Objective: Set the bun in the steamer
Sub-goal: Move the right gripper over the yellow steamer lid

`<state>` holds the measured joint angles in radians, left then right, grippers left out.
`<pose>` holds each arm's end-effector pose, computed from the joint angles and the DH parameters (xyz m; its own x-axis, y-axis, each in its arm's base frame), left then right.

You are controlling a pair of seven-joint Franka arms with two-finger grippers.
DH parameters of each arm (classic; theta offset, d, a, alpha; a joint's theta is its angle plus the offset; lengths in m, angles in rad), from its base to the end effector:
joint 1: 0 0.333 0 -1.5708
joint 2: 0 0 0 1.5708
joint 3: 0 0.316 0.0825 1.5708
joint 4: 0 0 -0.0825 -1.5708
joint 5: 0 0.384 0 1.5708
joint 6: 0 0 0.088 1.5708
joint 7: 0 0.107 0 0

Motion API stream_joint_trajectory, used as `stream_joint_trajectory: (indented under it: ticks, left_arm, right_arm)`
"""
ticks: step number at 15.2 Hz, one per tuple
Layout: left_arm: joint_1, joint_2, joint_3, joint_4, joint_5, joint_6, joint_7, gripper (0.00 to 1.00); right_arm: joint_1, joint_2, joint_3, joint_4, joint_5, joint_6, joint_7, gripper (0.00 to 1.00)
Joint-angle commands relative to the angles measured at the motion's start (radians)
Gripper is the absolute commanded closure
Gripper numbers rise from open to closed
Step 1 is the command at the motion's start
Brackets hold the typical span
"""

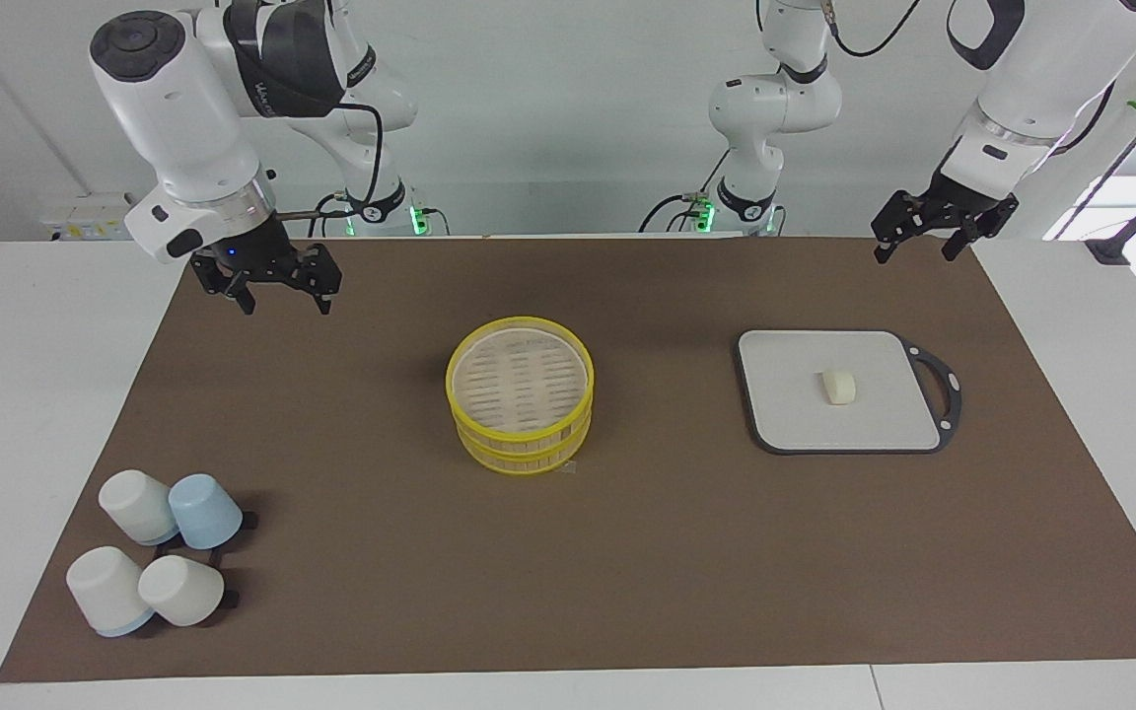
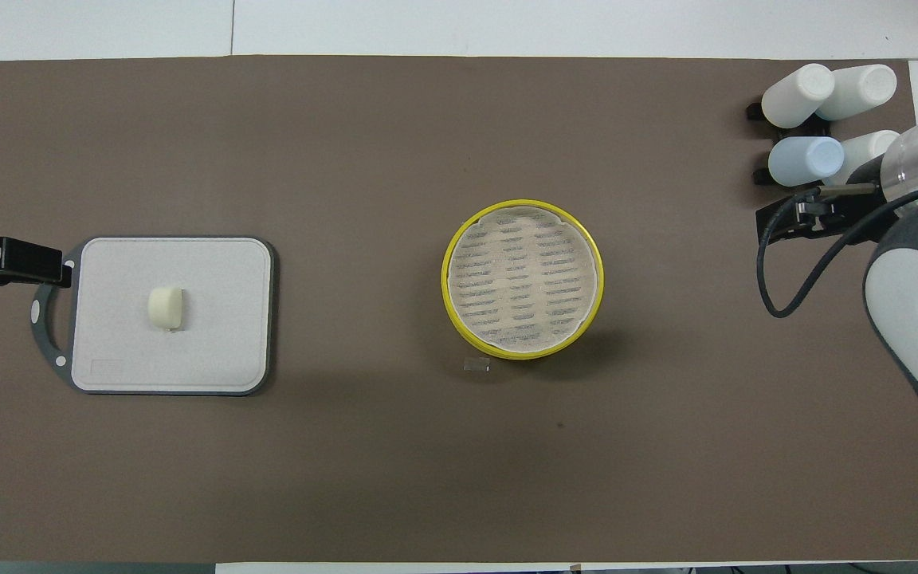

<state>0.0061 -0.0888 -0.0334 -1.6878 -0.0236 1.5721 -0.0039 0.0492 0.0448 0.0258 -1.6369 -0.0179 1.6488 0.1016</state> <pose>0.5251 -0.0176 0.6174 0.9994 -0.0231 -0.0270 -0.0226 -0.9995 0.0205 0.5703 0.0408 0.5747 0.9992 -0.0252 -0.0310 -0.0246 -0.9995 0.0199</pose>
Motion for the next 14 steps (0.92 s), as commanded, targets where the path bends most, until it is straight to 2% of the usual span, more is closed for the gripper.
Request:
stream_joint_trajectory:
  ticks: [1, 4, 6, 7, 9, 11, 13, 14]
  left_arm:
    - [-0.008, 0.004, 0.007, 0.019, -0.01, -0.023, -0.01, 0.0]
    - [-0.008, 0.004, 0.006, 0.019, -0.01, -0.024, -0.01, 0.0]
    - [-0.009, 0.004, 0.006, 0.019, -0.01, -0.024, -0.01, 0.0]
    - [-0.009, 0.004, 0.006, 0.02, -0.01, -0.024, -0.01, 0.0]
    - [-0.009, 0.004, 0.006, 0.019, -0.01, -0.023, -0.01, 0.0]
    - [-0.006, 0.001, 0.006, 0.004, -0.01, -0.008, -0.004, 0.0]
    - [0.002, -0.014, 0.006, -0.067, -0.01, 0.05, 0.013, 0.0]
    - [0.003, -0.023, 0.006, -0.138, -0.01, 0.124, 0.033, 0.0]
  right_arm:
    - [-0.005, 0.007, 0.0, 0.011, 0.018, 0.002, -0.03, 0.0]
    - [-0.003, 0.007, 0.003, 0.011, 0.022, 0.003, -0.028, 0.0]
    - [0.006, 0.02, 0.022, 0.034, 0.074, 0.006, -0.02, 0.0]
    - [0.053, 0.036, 0.04, 0.052, 0.075, 0.005, -0.007, 0.0]
    - [0.133, 0.088, 0.06, 0.103, 0.065, -0.01, 0.144, 0.0]
    - [0.226, 0.18, 0.078, 0.234, 0.05, -0.032, 0.31, 0.0]
    - [0.392, 0.295, 0.065, 0.363, -0.014, -0.056, 0.433, 0.0]
    - [0.44, 0.328, 0.066, 0.374, -0.023, -0.037, 0.513, 0.0]
